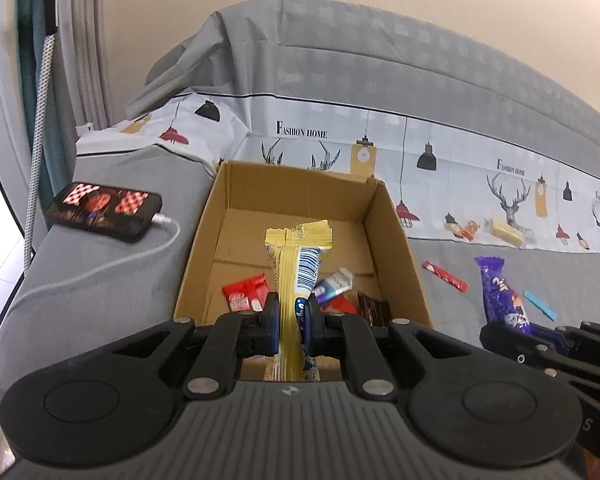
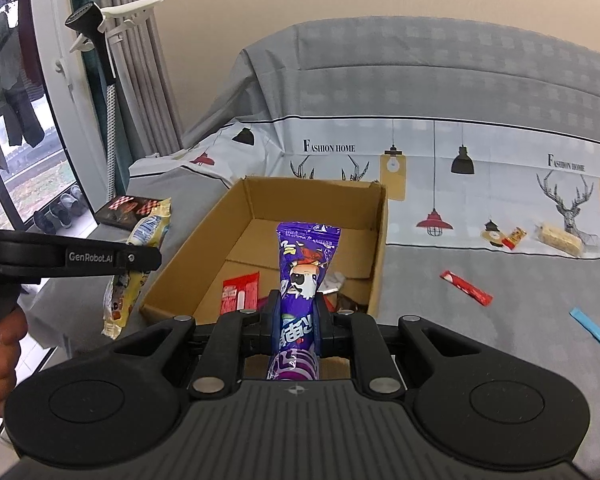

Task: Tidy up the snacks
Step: 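Lower the yellow bar into the box and open the left tool while the right tool releases the purple candy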

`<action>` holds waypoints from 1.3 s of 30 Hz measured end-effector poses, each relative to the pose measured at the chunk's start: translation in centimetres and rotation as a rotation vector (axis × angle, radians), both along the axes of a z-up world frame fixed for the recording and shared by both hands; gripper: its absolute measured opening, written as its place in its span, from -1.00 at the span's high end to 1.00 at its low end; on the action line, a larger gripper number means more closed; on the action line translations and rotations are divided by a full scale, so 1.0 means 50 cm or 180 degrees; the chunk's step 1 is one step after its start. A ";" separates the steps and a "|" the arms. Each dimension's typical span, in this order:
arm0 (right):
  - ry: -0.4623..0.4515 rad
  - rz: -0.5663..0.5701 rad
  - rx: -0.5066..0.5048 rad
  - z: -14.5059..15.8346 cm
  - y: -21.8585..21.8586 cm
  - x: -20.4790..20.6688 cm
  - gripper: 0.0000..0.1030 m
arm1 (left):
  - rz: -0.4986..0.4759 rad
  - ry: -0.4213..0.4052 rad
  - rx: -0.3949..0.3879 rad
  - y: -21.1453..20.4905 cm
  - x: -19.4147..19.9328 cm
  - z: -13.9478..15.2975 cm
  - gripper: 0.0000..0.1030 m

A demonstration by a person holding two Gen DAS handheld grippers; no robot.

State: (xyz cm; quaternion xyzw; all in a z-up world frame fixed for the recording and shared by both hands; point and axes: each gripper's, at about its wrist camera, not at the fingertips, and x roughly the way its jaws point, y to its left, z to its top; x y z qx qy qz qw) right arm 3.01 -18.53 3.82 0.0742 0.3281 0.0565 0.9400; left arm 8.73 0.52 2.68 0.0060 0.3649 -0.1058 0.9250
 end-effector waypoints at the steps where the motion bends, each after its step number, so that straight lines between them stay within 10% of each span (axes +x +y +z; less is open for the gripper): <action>1: -0.0002 0.0006 0.0000 -0.003 0.000 0.014 0.69 | -0.0003 -0.0001 0.0004 -0.002 0.014 -0.002 0.75; 34: 0.0458 0.0062 -0.0032 -0.207 0.017 0.342 0.69 | 0.0111 0.0576 0.0264 -0.023 0.329 -0.220 0.74; 36: 0.0492 0.0053 0.0005 -0.213 0.016 0.349 0.62 | 0.0157 0.0613 0.0242 -0.019 0.334 -0.226 0.30; 37: 0.0501 0.0019 0.0034 -0.213 0.012 0.353 0.48 | 0.0186 0.0640 0.0225 -0.016 0.336 -0.227 -0.56; 39: 0.0490 -0.0083 0.0106 -0.207 0.000 0.359 -0.20 | 0.0295 0.0610 0.0137 -0.007 0.331 -0.222 -0.99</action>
